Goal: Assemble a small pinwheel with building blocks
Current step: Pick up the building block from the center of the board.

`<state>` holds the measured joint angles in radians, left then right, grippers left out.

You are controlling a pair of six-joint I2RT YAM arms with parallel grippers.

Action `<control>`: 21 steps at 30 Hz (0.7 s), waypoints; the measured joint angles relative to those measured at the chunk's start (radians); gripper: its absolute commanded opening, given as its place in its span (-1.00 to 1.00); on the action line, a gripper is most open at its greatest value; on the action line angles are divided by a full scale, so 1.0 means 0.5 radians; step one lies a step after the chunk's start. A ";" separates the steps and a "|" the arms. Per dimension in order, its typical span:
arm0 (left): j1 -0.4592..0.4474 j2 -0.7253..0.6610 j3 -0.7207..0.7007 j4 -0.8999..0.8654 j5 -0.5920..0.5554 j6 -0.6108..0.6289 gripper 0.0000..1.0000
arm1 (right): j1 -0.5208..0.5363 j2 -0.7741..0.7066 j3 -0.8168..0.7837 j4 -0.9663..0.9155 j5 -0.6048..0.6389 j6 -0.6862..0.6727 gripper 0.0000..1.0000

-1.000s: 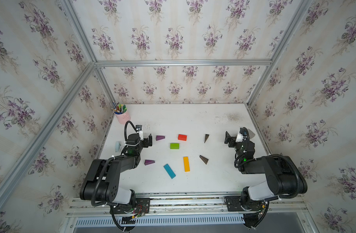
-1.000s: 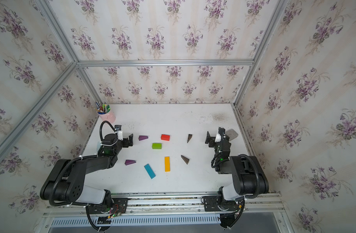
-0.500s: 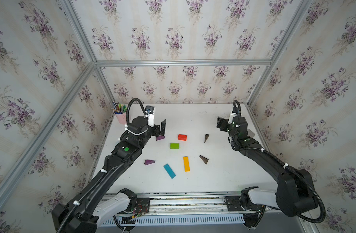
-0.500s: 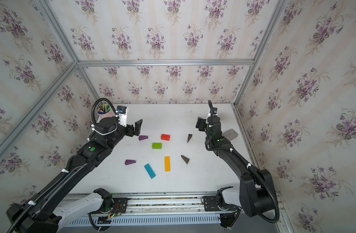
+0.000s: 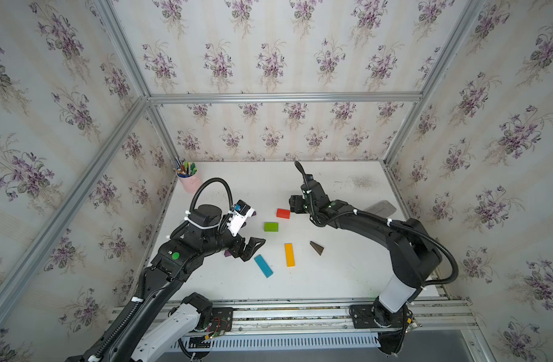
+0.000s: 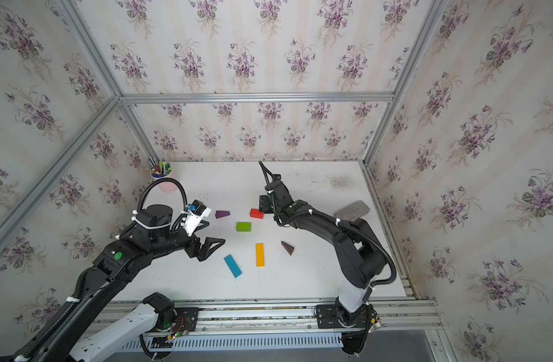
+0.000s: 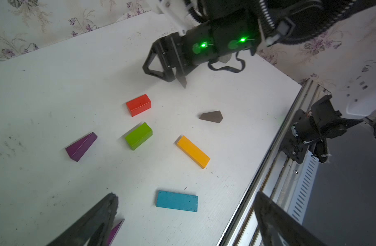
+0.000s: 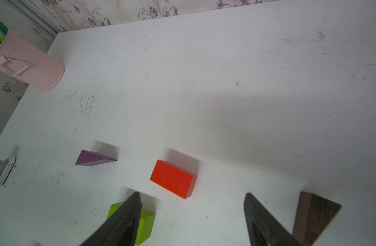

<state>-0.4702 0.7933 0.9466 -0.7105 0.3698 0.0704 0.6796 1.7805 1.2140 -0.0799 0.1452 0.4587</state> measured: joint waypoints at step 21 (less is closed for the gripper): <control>0.021 -0.186 -0.078 0.033 -0.403 -0.057 1.00 | 0.188 0.710 0.586 -0.375 0.264 0.117 0.46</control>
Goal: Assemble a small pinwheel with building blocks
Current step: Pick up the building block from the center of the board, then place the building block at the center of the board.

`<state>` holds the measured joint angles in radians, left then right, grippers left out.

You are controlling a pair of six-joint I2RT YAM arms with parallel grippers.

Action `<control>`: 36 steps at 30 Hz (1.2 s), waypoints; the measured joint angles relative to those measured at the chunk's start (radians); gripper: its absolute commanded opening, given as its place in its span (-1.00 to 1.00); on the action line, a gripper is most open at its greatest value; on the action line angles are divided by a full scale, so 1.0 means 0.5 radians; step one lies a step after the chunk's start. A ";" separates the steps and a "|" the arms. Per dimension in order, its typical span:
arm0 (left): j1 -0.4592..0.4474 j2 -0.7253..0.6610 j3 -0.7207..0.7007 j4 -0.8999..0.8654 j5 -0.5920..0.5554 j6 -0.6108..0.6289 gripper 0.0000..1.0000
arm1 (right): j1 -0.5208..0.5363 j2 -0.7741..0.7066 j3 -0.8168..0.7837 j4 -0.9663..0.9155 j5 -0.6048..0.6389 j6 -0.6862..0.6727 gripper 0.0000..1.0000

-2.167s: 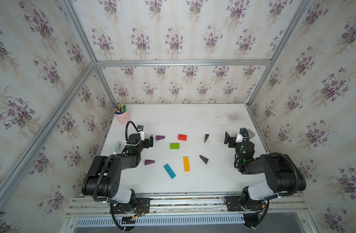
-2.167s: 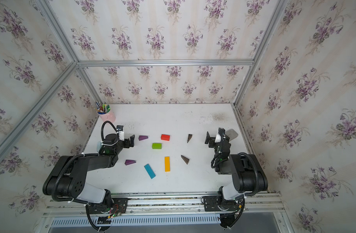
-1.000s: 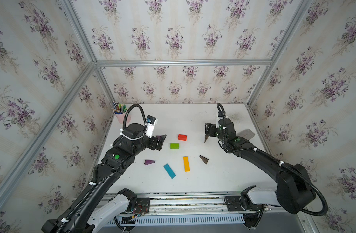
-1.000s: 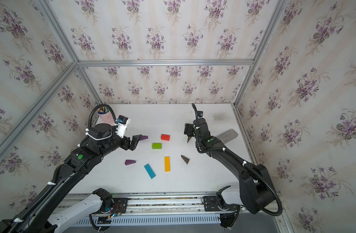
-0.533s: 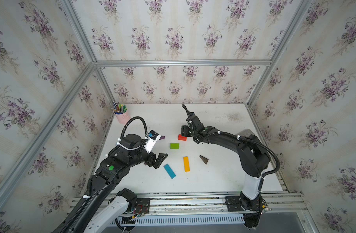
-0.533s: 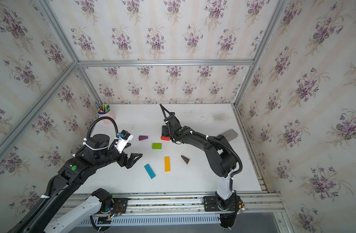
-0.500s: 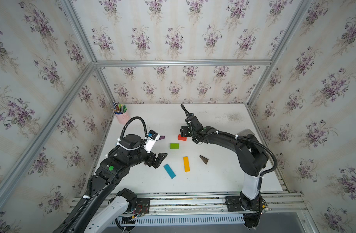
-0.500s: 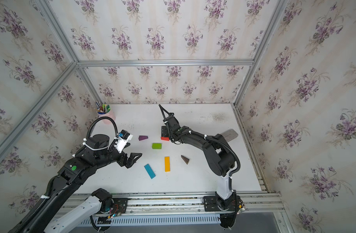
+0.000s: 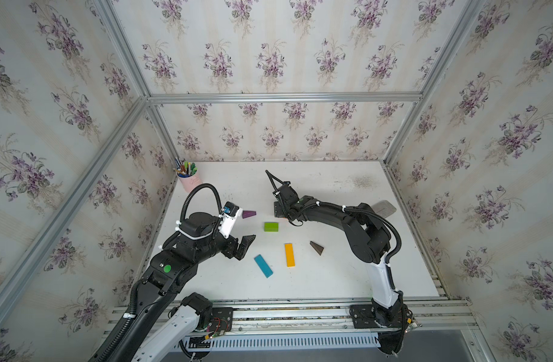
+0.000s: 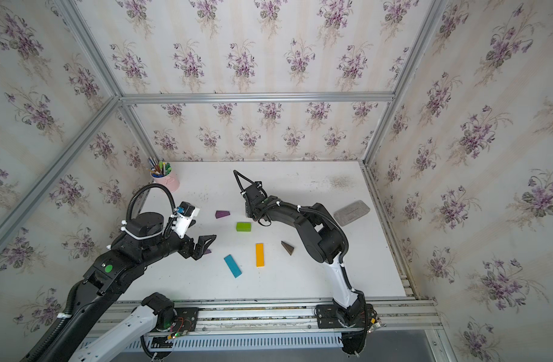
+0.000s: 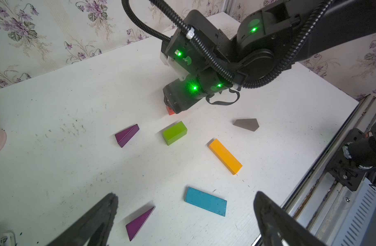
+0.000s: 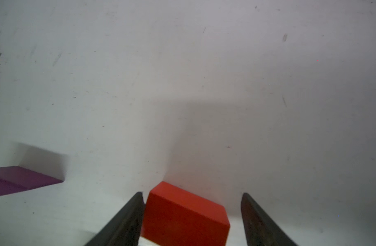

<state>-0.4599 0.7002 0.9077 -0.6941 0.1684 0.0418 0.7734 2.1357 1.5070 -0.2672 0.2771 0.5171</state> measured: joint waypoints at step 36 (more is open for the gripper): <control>0.002 -0.017 -0.002 0.002 0.041 -0.005 1.00 | -0.085 0.196 0.369 -0.136 0.038 -0.085 0.10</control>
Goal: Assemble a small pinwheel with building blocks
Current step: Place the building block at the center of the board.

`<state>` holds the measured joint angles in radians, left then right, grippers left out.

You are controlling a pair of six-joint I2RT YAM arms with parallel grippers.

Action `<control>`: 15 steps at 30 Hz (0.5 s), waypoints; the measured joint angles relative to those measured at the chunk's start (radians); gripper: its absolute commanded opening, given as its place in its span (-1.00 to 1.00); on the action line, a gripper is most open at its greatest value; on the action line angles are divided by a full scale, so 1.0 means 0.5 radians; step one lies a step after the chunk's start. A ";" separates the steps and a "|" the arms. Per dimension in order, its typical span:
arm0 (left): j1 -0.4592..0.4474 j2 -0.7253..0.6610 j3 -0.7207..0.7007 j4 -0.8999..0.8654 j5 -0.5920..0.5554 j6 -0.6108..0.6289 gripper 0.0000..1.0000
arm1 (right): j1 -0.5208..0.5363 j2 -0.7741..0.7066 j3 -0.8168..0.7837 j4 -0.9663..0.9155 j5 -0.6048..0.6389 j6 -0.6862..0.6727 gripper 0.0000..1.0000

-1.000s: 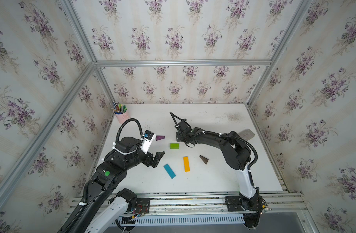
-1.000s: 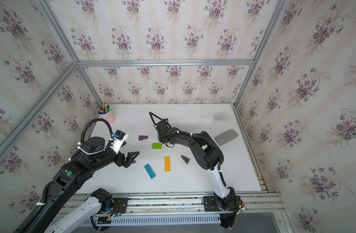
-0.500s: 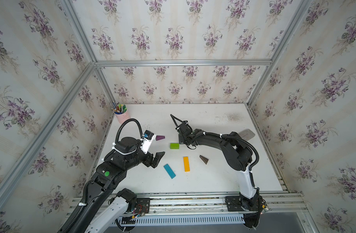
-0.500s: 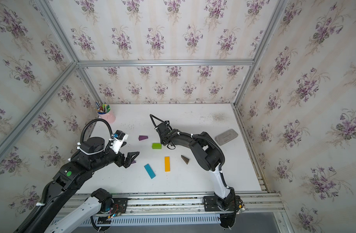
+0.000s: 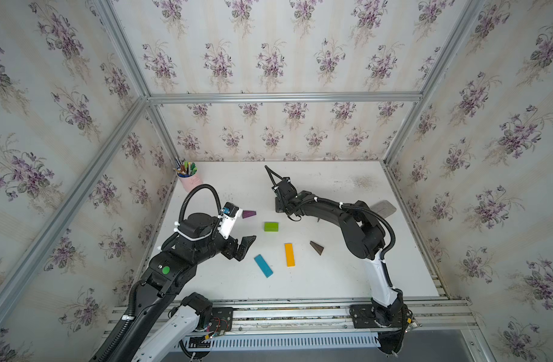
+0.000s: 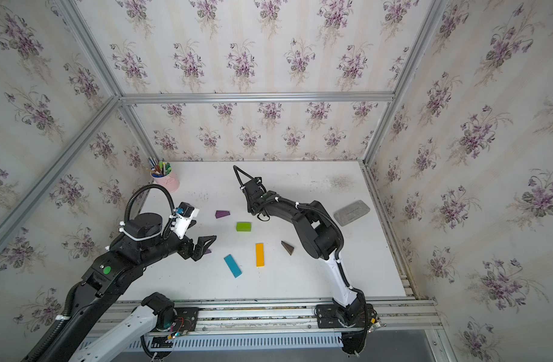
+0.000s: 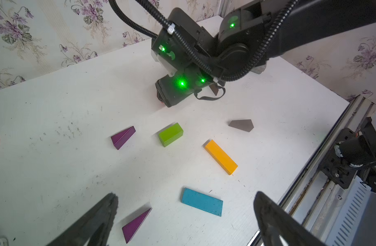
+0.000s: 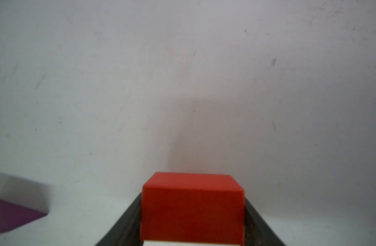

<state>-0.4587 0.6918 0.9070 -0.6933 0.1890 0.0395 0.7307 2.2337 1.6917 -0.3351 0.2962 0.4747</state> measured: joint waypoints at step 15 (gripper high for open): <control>0.001 0.046 -0.014 0.001 -0.159 -0.002 1.00 | -0.062 0.340 0.494 -0.282 -0.065 -0.082 0.09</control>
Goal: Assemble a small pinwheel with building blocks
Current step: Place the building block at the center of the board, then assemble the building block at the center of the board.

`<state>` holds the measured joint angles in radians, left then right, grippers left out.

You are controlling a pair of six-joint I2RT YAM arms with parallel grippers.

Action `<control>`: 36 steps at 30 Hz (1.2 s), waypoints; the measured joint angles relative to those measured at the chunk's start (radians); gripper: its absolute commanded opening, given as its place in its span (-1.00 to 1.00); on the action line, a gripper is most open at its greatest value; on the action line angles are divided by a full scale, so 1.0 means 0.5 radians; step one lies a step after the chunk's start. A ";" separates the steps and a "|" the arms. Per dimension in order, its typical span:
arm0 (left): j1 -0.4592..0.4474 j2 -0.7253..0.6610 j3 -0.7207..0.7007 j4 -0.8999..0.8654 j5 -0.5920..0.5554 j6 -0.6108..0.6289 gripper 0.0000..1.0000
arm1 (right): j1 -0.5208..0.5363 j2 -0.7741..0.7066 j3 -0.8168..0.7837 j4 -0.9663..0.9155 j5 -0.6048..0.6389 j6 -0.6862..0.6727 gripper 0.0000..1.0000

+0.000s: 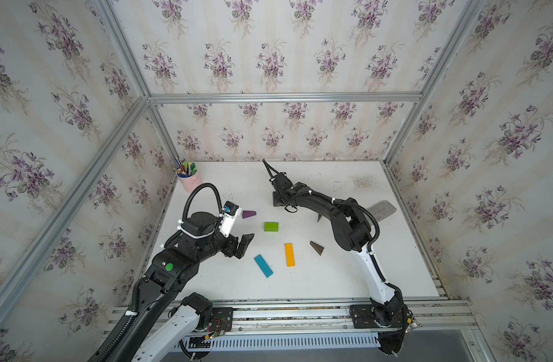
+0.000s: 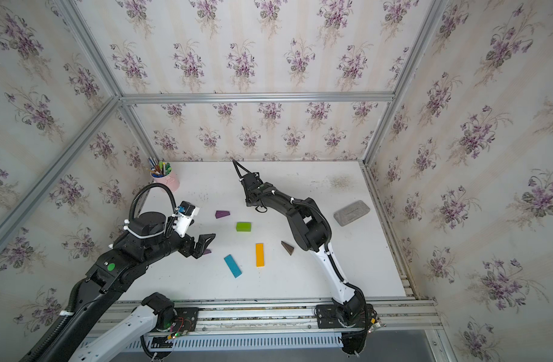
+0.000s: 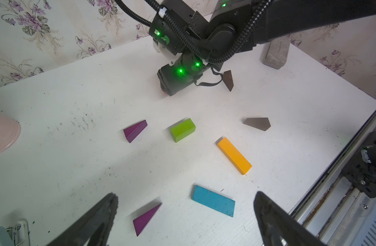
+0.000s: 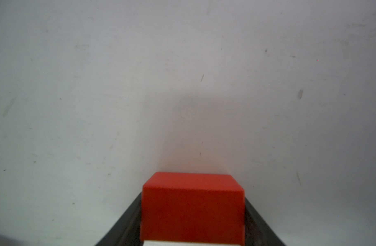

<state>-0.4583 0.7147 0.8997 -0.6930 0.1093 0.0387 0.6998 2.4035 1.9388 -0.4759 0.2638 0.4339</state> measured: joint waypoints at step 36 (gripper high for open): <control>0.014 -0.237 -0.007 -0.003 -0.064 -0.069 1.00 | 0.370 -0.809 -1.028 0.314 -0.082 0.186 0.81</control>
<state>-0.4511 0.5961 0.8963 -0.6945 0.0772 0.0040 0.8848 1.9991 1.4246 -0.3187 0.2230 0.5270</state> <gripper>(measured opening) 0.999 0.903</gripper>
